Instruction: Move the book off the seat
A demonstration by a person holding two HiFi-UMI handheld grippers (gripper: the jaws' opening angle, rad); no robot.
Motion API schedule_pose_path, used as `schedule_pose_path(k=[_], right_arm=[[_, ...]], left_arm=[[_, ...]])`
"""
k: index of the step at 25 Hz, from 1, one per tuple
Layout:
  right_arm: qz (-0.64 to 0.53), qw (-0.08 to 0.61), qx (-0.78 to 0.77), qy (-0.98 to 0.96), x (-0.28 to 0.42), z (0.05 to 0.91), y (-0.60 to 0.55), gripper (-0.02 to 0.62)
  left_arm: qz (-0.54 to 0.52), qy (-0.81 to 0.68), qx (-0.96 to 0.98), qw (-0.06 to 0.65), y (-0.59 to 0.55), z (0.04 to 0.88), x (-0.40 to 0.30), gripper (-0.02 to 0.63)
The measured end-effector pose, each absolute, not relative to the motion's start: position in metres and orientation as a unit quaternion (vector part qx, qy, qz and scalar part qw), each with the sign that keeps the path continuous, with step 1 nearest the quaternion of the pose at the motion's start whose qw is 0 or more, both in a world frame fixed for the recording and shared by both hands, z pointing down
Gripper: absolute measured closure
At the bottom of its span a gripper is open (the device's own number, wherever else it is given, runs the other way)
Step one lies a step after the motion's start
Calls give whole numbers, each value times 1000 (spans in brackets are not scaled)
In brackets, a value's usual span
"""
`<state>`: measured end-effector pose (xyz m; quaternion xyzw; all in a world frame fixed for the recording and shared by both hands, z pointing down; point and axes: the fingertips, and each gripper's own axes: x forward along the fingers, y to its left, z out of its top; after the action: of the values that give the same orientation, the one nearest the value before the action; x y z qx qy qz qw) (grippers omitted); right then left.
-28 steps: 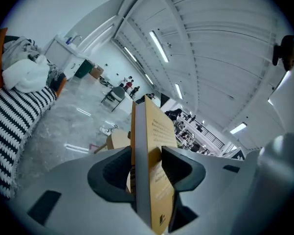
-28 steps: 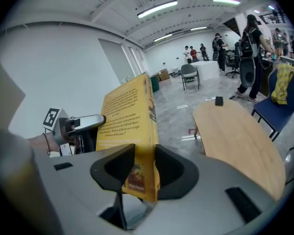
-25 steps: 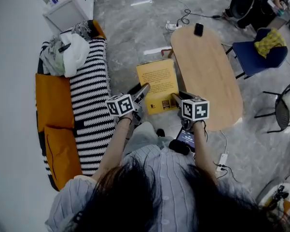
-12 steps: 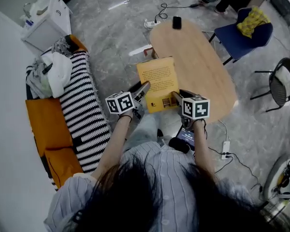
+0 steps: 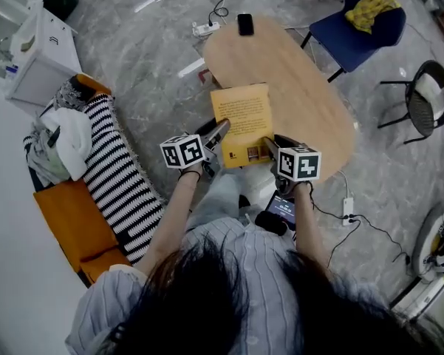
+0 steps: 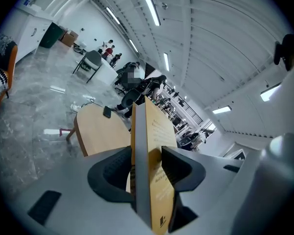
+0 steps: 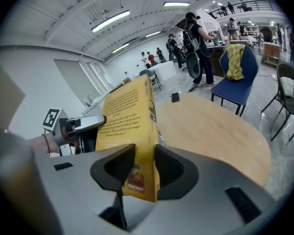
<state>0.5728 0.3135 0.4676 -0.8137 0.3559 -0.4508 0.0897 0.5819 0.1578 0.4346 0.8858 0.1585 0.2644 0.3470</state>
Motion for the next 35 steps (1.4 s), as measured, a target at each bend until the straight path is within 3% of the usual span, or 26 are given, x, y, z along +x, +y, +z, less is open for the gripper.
schedule_pose_path(k=[35], right_arm=[[-559,159,-794,176,728,677,338,456]], left_arm=[[427,258,792,351,193,666,793,416]])
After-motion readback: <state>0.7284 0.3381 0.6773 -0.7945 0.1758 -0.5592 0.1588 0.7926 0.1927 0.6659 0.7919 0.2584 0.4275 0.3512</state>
